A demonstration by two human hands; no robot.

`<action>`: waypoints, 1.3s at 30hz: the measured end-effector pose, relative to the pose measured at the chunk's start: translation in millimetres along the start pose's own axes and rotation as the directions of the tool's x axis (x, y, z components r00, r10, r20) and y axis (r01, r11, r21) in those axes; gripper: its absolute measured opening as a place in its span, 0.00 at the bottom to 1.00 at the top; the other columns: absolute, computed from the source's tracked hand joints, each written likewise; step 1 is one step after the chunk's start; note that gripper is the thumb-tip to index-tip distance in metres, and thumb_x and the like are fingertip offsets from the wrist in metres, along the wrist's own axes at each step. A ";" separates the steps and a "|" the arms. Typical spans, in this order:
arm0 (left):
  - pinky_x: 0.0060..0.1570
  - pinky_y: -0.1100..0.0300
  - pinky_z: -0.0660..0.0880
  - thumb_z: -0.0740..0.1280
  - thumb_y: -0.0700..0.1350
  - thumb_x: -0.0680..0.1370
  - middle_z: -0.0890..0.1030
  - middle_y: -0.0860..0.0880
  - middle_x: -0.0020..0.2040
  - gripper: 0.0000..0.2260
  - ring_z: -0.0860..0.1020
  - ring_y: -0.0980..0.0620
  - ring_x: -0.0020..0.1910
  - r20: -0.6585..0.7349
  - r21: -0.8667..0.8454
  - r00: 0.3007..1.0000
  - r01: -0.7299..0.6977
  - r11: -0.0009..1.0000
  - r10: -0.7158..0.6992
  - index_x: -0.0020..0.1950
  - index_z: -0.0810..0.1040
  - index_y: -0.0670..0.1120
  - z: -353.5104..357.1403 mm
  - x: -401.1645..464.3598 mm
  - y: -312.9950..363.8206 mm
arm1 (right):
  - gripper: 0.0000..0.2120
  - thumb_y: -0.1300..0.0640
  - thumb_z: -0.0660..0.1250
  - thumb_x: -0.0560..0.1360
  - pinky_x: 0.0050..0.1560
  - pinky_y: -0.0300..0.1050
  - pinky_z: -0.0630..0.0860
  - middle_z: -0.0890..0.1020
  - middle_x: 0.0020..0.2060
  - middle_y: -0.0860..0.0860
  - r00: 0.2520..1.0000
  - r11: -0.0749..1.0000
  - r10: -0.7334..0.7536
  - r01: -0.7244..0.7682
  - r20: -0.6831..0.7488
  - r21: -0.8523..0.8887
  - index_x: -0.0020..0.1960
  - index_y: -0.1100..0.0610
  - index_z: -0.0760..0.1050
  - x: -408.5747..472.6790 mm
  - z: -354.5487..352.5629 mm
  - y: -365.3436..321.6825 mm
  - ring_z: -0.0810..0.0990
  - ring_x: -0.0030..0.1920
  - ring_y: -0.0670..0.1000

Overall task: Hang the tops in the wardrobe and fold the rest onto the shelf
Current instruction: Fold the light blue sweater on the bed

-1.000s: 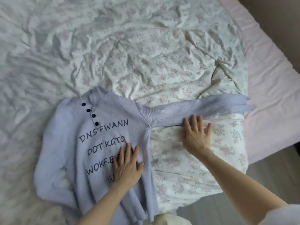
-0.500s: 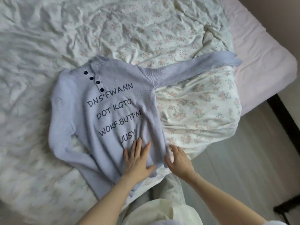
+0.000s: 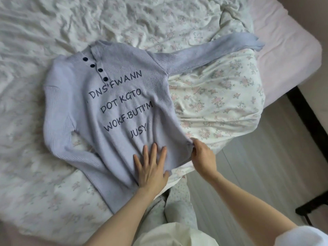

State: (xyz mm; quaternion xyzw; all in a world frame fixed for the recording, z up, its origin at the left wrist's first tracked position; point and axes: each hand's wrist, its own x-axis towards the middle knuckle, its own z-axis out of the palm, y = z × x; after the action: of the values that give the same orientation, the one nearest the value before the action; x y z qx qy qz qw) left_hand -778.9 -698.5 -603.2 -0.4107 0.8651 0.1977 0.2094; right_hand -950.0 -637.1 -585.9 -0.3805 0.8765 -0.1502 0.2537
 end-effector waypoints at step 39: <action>0.51 0.51 0.73 0.62 0.51 0.78 0.78 0.42 0.54 0.14 0.77 0.41 0.54 0.204 -0.675 0.658 0.631 0.383 -0.725 0.54 0.74 0.41 -24.4 -56.5 -65.0 | 0.28 0.62 0.55 0.76 0.69 0.49 0.62 0.56 0.75 0.52 0.701 0.674 -0.379 0.656 0.604 -0.338 0.75 0.54 0.54 -44.5 41.8 -85.6 0.54 0.74 0.52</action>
State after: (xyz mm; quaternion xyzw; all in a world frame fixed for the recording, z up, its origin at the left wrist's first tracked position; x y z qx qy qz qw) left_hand -699.8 -713.5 -564.3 -0.7852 0.4883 0.3781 0.0459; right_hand -850.2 -663.9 -566.8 -0.7004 0.6370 0.1308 0.2941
